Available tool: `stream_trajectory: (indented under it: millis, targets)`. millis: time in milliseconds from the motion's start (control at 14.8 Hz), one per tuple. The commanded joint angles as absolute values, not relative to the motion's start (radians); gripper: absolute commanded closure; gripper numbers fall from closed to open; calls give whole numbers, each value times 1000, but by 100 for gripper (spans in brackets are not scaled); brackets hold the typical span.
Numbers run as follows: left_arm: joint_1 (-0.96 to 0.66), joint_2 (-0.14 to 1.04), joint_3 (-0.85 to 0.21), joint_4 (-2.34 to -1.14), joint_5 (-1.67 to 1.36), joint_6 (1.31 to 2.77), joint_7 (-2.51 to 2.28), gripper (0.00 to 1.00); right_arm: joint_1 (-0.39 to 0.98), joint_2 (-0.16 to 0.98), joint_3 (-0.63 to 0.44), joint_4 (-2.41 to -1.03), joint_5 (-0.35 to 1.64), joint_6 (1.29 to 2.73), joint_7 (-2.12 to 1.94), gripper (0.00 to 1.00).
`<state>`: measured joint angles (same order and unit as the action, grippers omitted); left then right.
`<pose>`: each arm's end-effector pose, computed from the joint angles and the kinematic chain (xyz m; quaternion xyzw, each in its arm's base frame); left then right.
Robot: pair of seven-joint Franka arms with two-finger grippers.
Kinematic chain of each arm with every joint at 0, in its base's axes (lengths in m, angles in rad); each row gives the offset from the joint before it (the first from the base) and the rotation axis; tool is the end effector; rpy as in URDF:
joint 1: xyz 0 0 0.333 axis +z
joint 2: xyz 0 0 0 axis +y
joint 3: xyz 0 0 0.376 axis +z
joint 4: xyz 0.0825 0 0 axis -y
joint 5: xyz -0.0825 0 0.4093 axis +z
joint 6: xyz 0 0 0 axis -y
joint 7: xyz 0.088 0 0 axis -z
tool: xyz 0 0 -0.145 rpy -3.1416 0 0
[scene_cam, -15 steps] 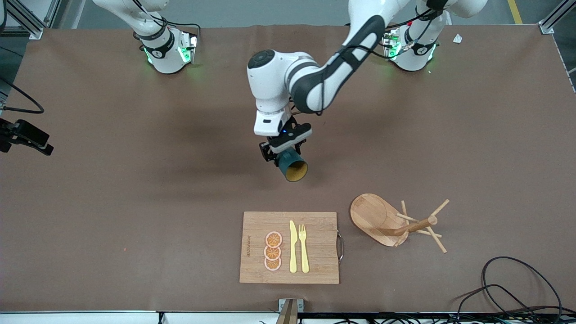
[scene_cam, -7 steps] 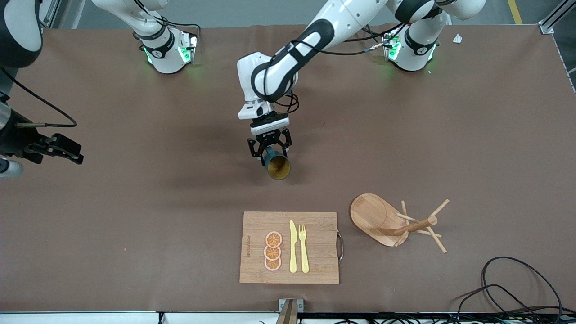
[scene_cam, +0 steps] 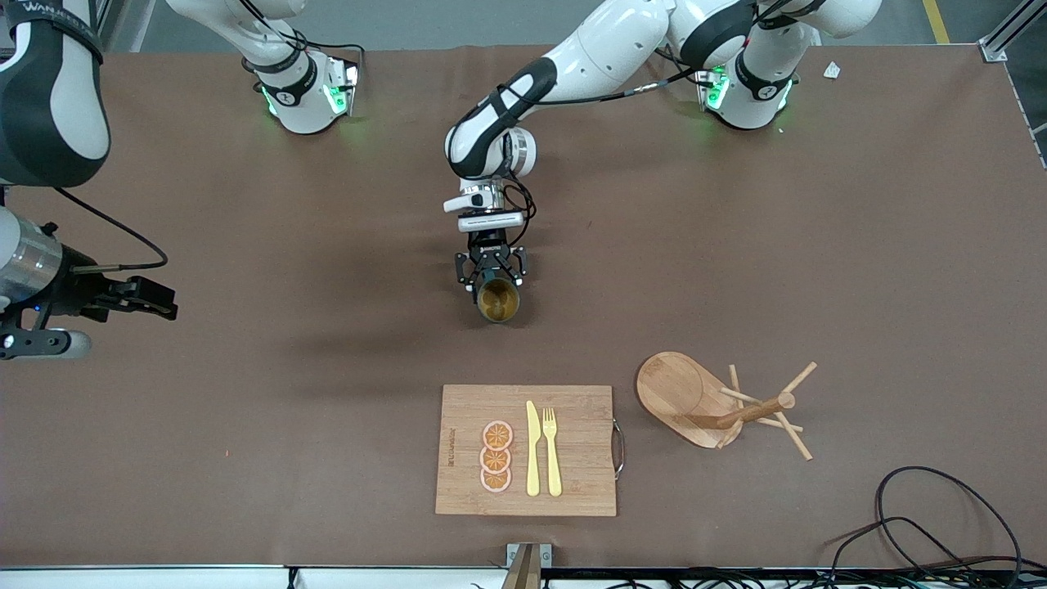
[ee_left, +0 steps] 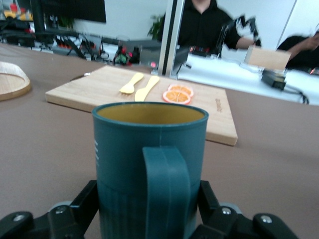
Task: Transfer cup from left to right arm and place
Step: 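Lower the teal mug upright onto the table while the right gripper approaches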
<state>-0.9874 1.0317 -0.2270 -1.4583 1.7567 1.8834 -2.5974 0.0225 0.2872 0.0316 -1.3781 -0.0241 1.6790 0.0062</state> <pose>0.4033 -0.6655 0.0825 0.8013 0.1181 0.5861 0.0196 0.6902 0.0311 0.5701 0.9996 0.0245 0.0071 0.0073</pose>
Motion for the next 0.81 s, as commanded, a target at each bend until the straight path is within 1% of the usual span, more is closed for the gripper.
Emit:
stream_trajectory:
  millis: [0,202,337,472,540,675,742]
  targets:
    - [-1017,1042,-219,-1447,1778,1852,-2629,0,98,291,31,-1382,-29,1732,113,0]
    - [-1052,1026,-230,-1457,1726,1807,-2620,0,146,322,32,-1382,-21,1733,271,0]
    - [-1090,996,-245,-1453,1610,1786,-2617,0,161,343,32,-1384,-20,1736,299,0]
    - [-1121,953,-255,-1451,1490,1769,-2609,0,160,370,31,-1388,43,1736,321,0]
    - [-1129,924,-270,-1450,1421,1750,-2577,0,153,376,31,-1402,66,1744,325,0]
    - [-1131,884,-308,-1448,1304,1668,-2470,0,146,390,31,-1440,80,1779,325,0]
    - [-1129,853,-320,-1447,1260,1633,-2418,0,153,394,31,-1478,80,1825,325,0]
